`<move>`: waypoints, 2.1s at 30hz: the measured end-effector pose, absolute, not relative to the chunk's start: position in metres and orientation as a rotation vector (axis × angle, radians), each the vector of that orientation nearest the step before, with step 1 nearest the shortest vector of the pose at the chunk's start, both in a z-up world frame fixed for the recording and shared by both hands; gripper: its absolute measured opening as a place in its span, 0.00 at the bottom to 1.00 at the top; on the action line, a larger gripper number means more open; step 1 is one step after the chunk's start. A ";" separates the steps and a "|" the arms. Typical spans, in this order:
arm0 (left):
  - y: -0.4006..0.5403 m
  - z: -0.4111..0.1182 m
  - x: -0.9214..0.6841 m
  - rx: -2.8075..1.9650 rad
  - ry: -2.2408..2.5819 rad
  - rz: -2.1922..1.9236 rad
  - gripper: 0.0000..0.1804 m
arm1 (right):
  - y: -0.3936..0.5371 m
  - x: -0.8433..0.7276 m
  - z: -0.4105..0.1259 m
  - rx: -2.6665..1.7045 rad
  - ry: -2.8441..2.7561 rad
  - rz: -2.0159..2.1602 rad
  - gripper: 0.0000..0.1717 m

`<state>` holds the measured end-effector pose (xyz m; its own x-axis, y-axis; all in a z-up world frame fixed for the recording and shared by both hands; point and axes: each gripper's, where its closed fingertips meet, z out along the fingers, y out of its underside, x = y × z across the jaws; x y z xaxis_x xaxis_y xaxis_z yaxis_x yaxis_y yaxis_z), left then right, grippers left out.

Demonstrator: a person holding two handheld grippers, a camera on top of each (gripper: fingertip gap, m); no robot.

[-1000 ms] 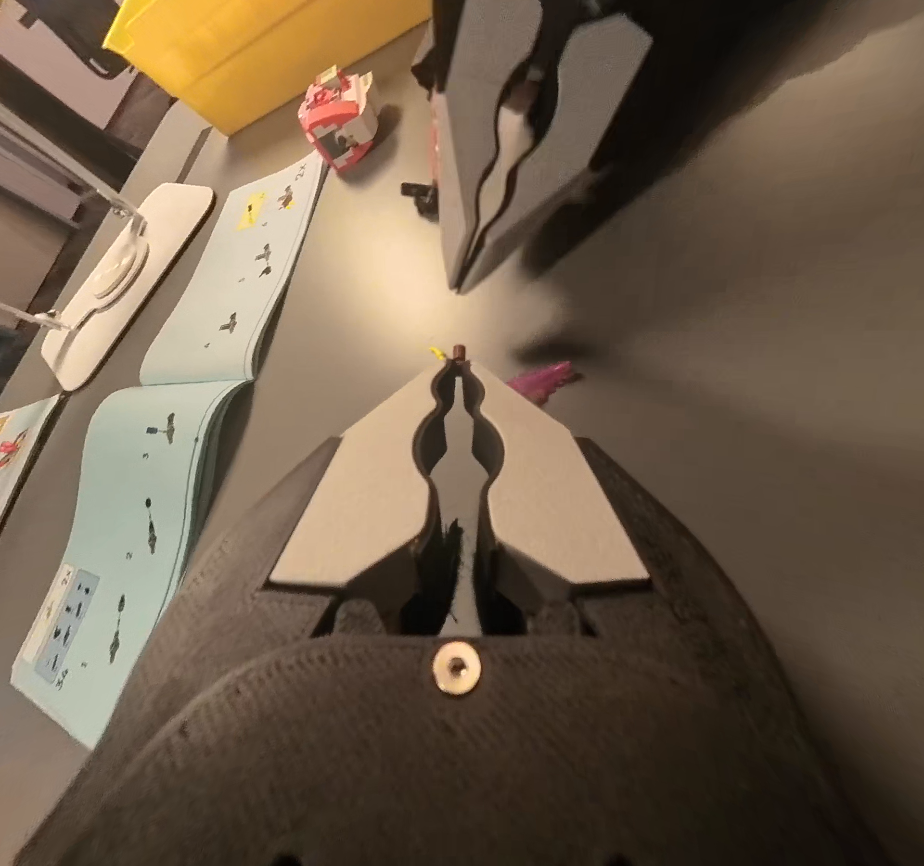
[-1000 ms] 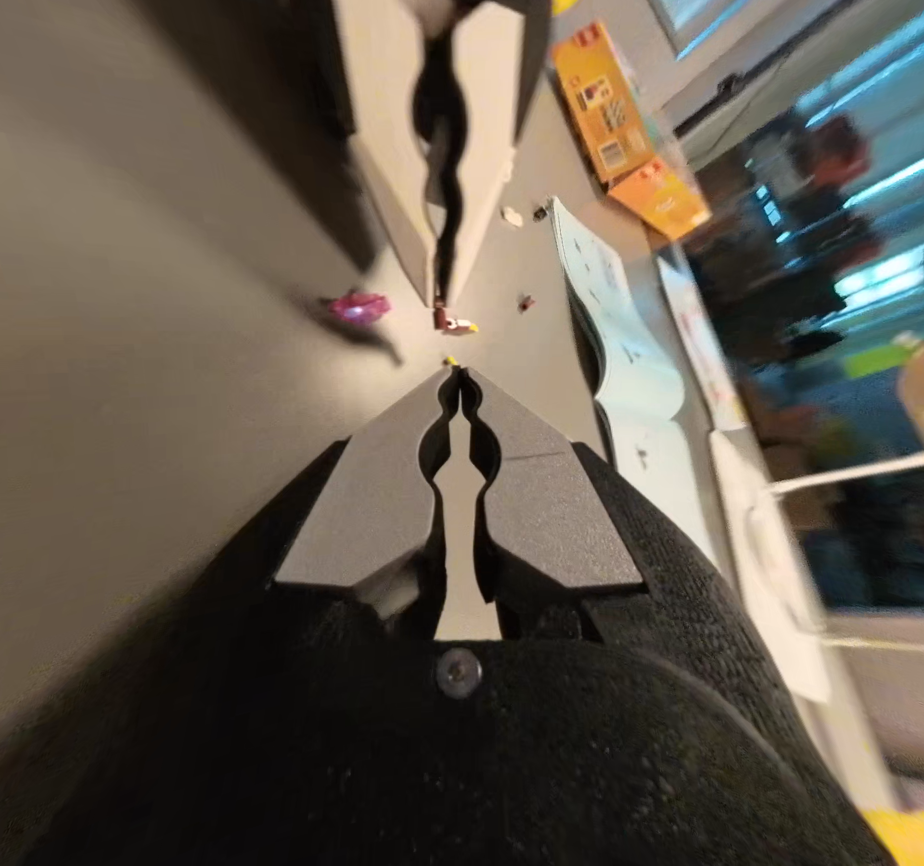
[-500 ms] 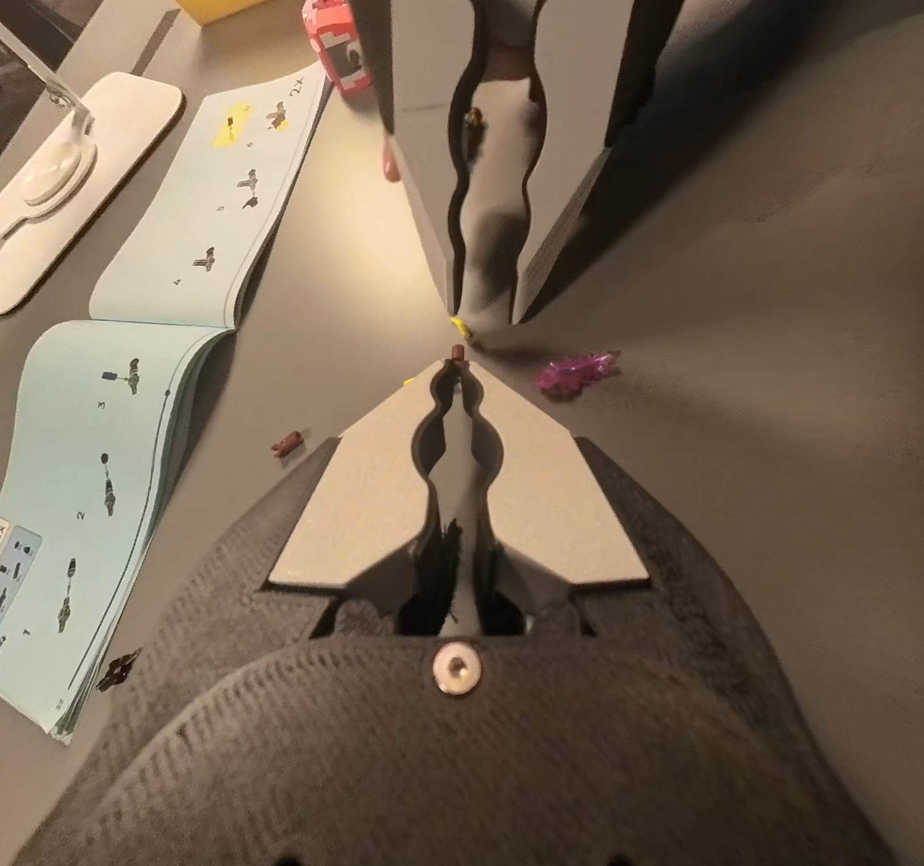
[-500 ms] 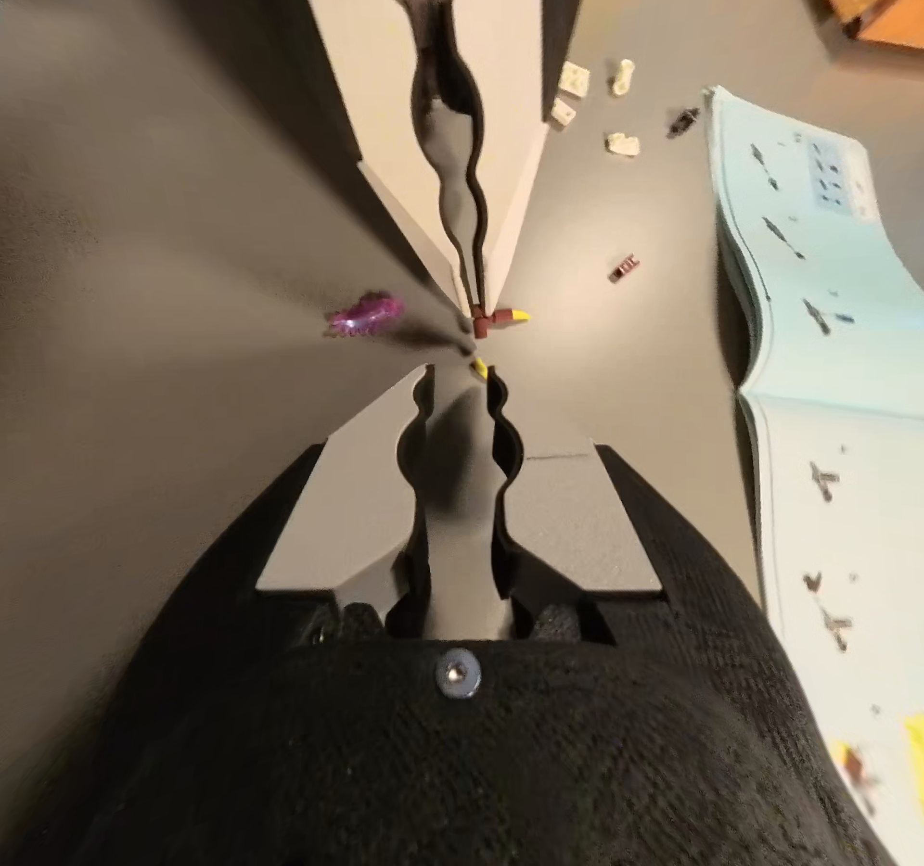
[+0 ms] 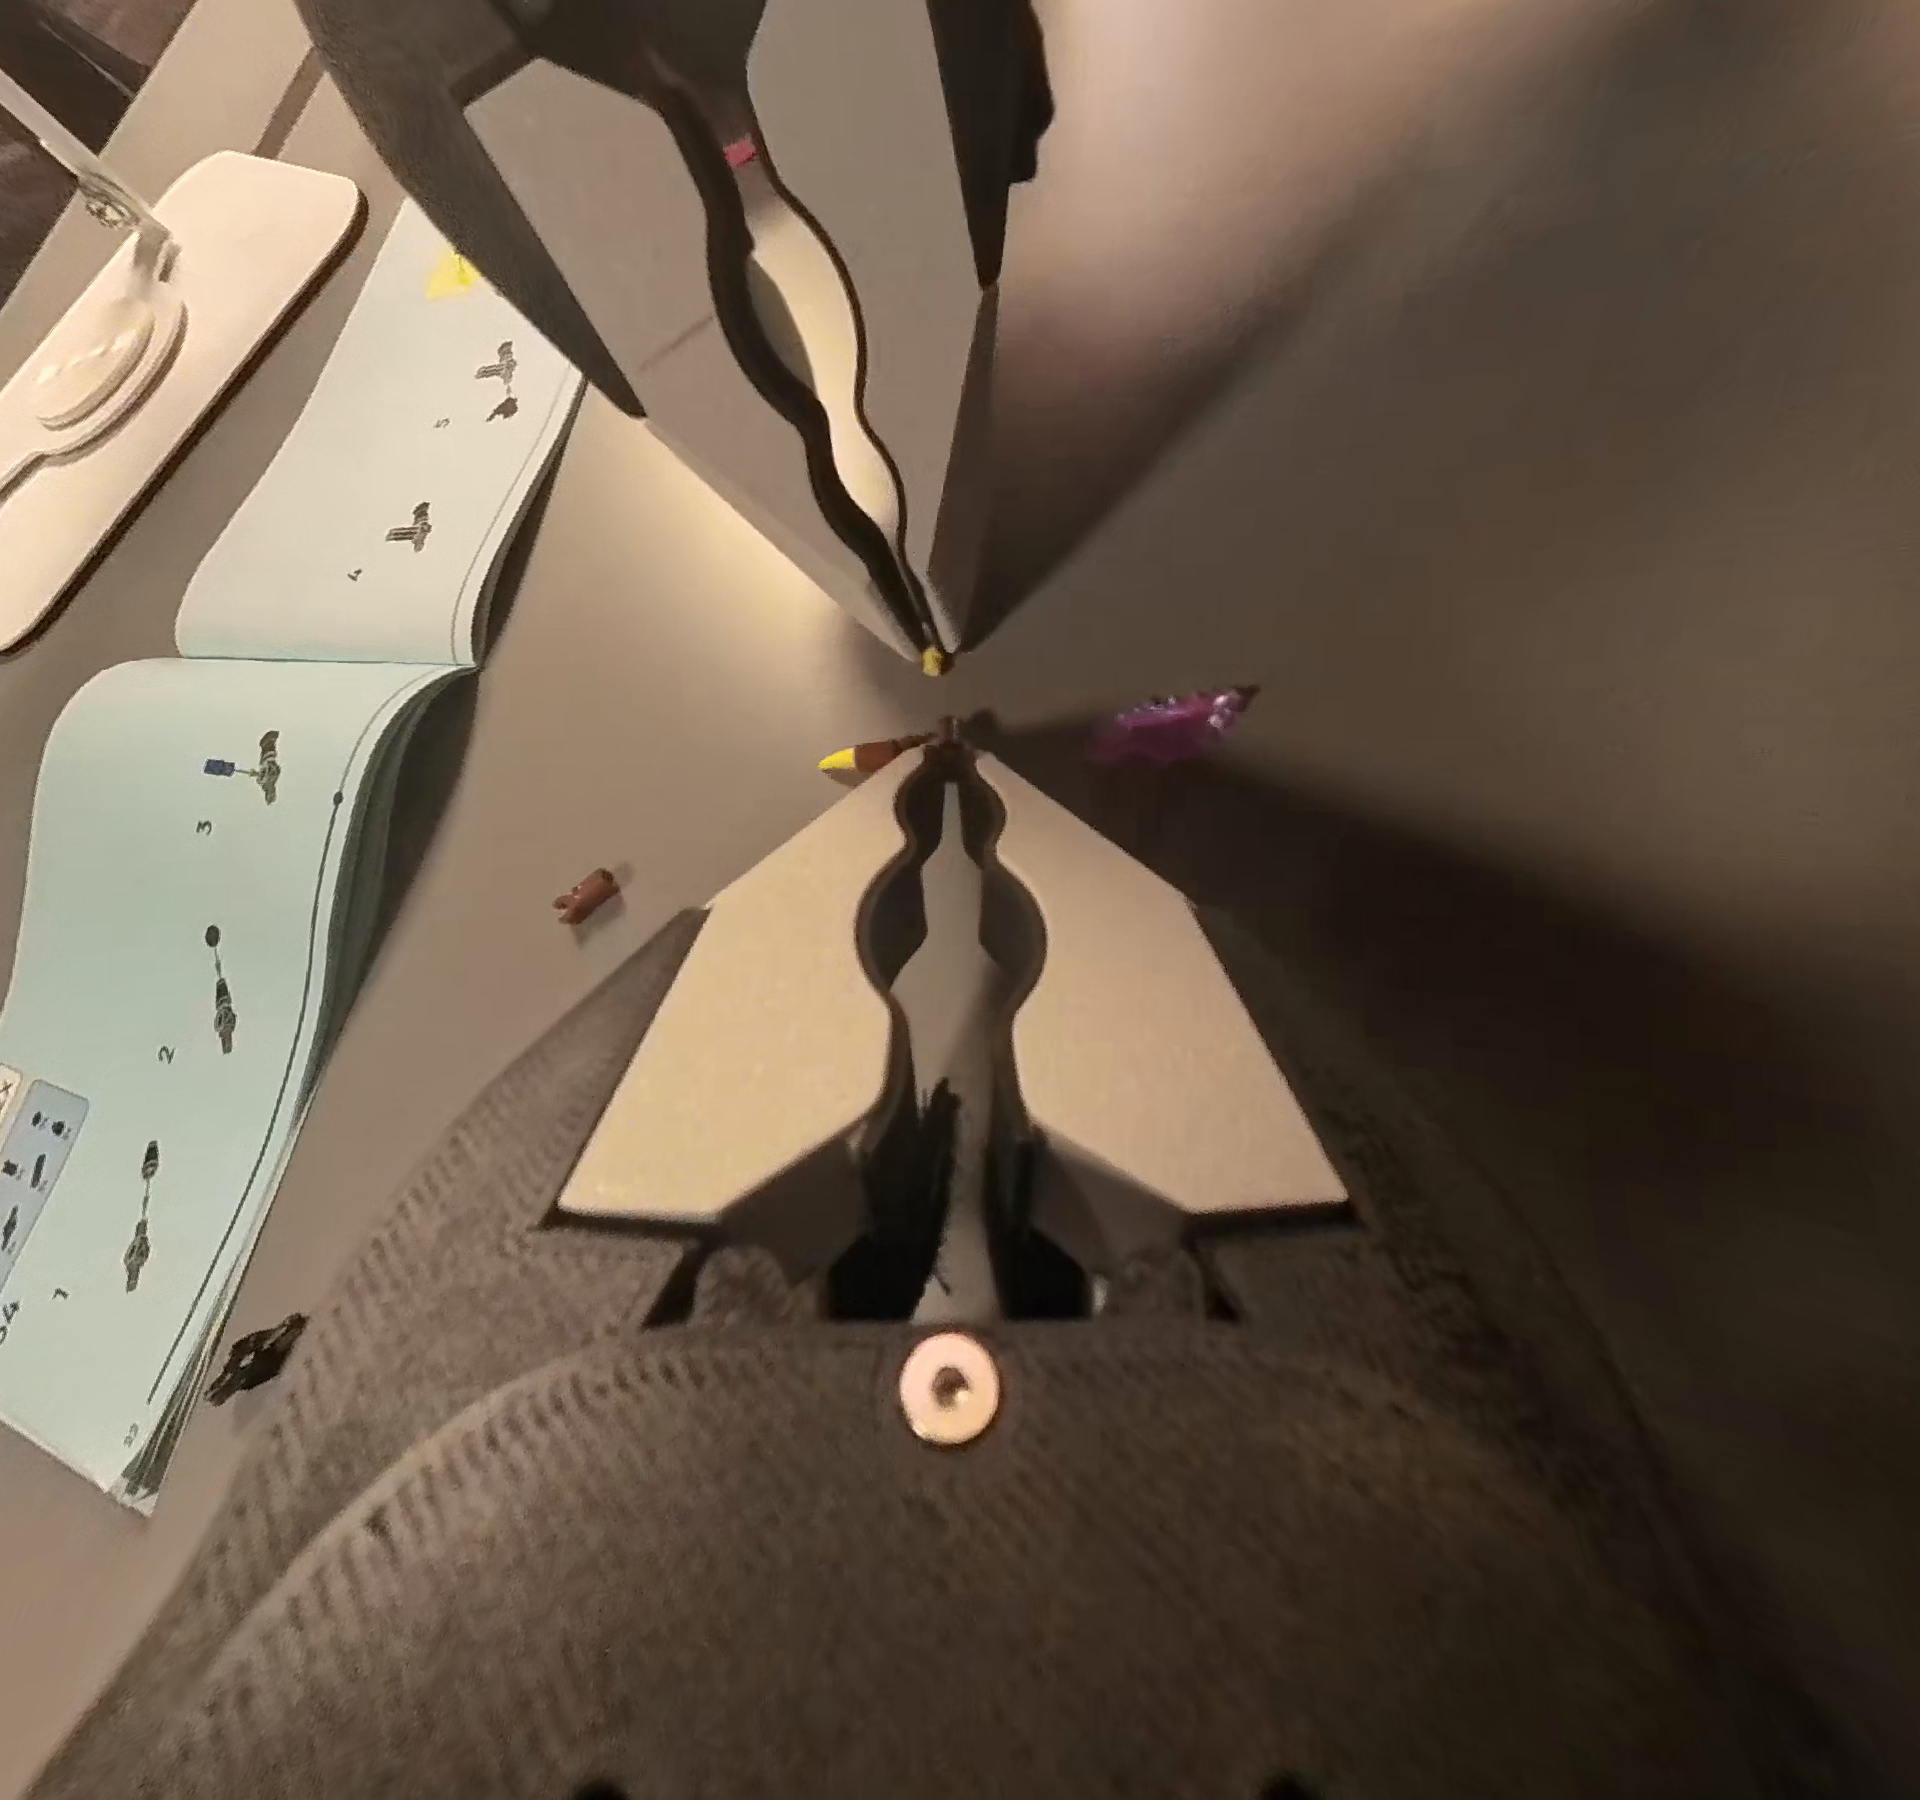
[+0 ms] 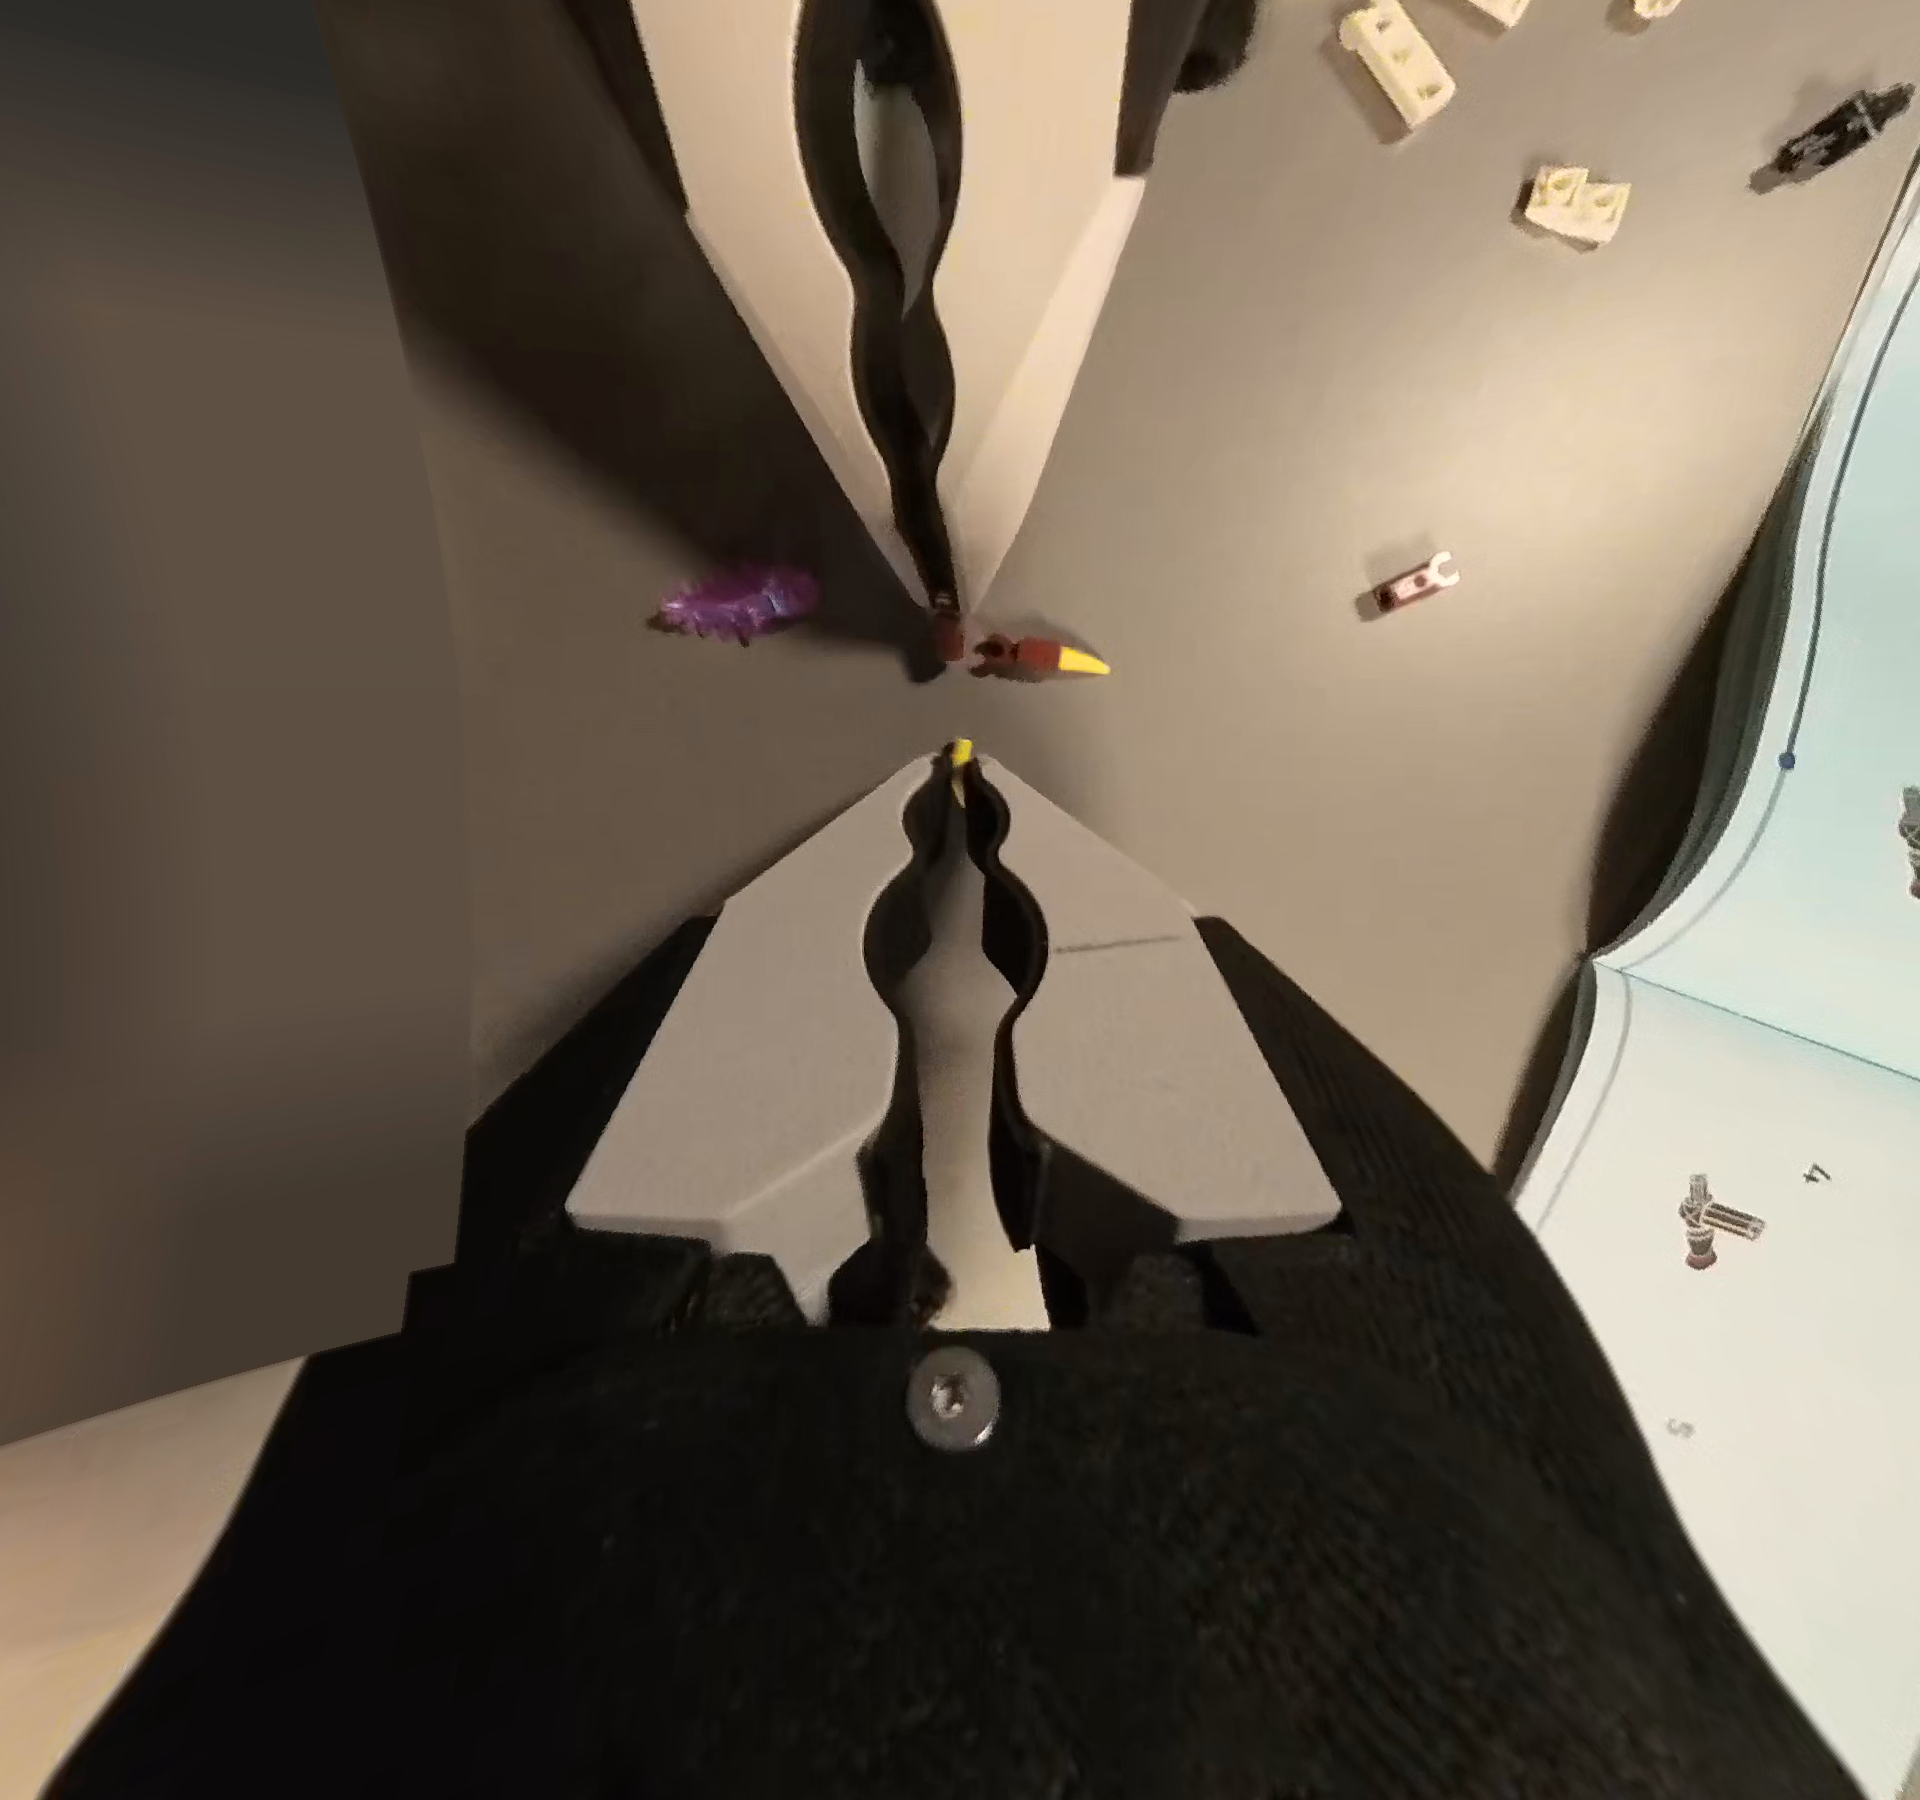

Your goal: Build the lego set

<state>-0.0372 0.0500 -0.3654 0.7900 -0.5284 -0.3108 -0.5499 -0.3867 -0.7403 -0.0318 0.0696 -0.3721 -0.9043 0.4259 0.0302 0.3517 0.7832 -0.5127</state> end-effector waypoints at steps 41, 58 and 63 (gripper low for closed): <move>0.034 -0.355 -0.021 -1.985 0.887 -0.221 0.01 | 0.035 -0.020 -0.358 -0.516 -2.278 0.997 0.00; 0.032 -0.352 -0.016 -1.972 0.898 -0.268 0.01 | 0.033 -0.016 -0.356 -0.476 -2.278 1.018 0.00; 0.033 -0.354 -0.016 -1.982 0.898 -0.259 0.01 | 0.033 -0.017 -0.358 -0.476 -2.279 0.998 0.00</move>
<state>-0.0160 0.0326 -0.3539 0.7122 -0.6824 -0.1647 -0.4905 -0.3159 -0.8122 -0.0172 0.0334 -0.3576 -0.7560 0.5333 0.3796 0.0827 0.6530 -0.7529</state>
